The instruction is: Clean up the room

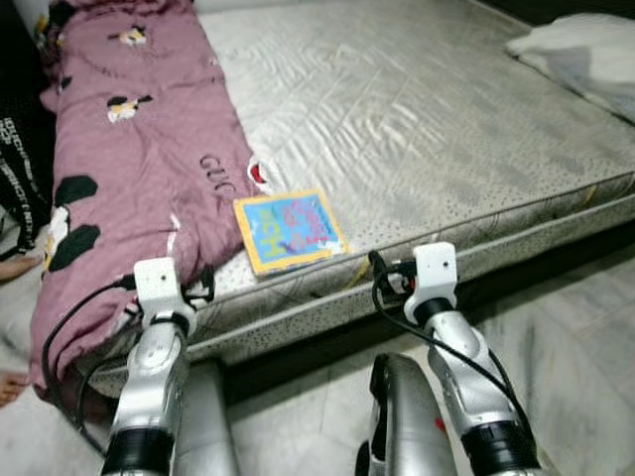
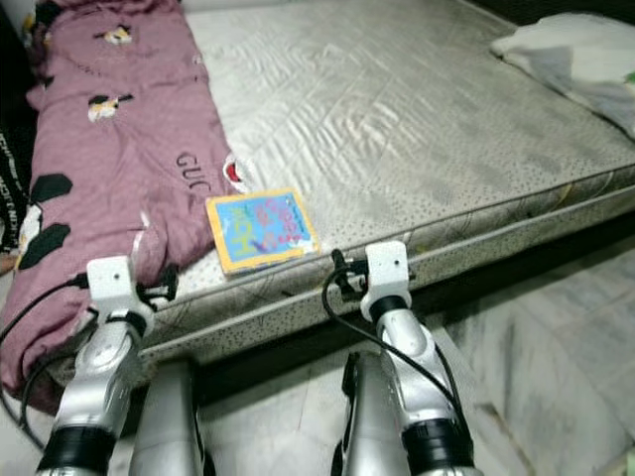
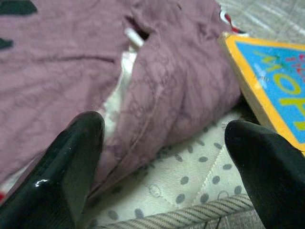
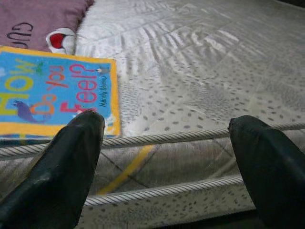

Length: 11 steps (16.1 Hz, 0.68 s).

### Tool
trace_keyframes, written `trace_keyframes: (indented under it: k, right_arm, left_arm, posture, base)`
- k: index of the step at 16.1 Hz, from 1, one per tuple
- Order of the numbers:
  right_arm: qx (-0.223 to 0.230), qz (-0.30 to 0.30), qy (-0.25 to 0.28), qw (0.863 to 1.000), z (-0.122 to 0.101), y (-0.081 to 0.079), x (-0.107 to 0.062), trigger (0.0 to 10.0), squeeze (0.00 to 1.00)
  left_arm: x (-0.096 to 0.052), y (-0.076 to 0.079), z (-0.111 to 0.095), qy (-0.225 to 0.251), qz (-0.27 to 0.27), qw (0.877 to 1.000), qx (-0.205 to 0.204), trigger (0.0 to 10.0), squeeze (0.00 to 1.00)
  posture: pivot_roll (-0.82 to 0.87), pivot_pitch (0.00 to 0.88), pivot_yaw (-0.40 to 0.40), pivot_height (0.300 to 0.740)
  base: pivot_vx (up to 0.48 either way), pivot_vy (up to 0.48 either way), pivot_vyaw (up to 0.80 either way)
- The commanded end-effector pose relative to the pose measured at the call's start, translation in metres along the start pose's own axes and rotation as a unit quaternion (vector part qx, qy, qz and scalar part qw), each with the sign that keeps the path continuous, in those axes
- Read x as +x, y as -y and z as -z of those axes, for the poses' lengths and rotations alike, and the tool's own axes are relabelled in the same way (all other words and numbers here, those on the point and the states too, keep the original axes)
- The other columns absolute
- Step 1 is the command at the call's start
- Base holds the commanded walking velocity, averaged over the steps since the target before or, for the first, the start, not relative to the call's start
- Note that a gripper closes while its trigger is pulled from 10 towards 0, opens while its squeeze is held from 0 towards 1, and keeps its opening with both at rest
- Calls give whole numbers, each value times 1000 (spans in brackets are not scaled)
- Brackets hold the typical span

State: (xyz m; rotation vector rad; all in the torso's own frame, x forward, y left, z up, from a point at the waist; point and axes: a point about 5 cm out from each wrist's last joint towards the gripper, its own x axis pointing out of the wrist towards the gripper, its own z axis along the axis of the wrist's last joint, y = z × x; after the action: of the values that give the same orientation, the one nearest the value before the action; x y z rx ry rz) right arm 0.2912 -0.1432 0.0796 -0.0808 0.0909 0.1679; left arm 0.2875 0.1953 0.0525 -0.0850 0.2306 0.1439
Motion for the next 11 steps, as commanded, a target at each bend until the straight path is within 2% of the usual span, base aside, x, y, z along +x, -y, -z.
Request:
trace_keyframes:
  k: [1,5,8,11]
  right_arm:
    - [-4,4,6,1000,-5,7,-3,10000,0]
    - [-19,21,2,1000,-7,25,-20,10000,0]
    - [-22,20,-4,1000,-7,25,-30,10000,0]
    - [-19,20,-9,1000,-7,22,-33,10000,0]
  left_arm:
    - [6,5,-3,0,5,1000,-18,10000,0]
    - [19,32,-18,10,46,998,-34,10000,0]
    - [24,53,-23,10,80,996,-39,10000,0]
    - [22,53,-20,7,65,996,-58,10000,0]
  posture:
    - [-46,76,-30,505]
    - [-101,105,-36,505]
    - [-115,125,-25,505]
    - [-111,132,-24,505]
  base:
    - [0,0,0]
    - [0,0,0]
    - [0,0,0]
    - [0,0,0]
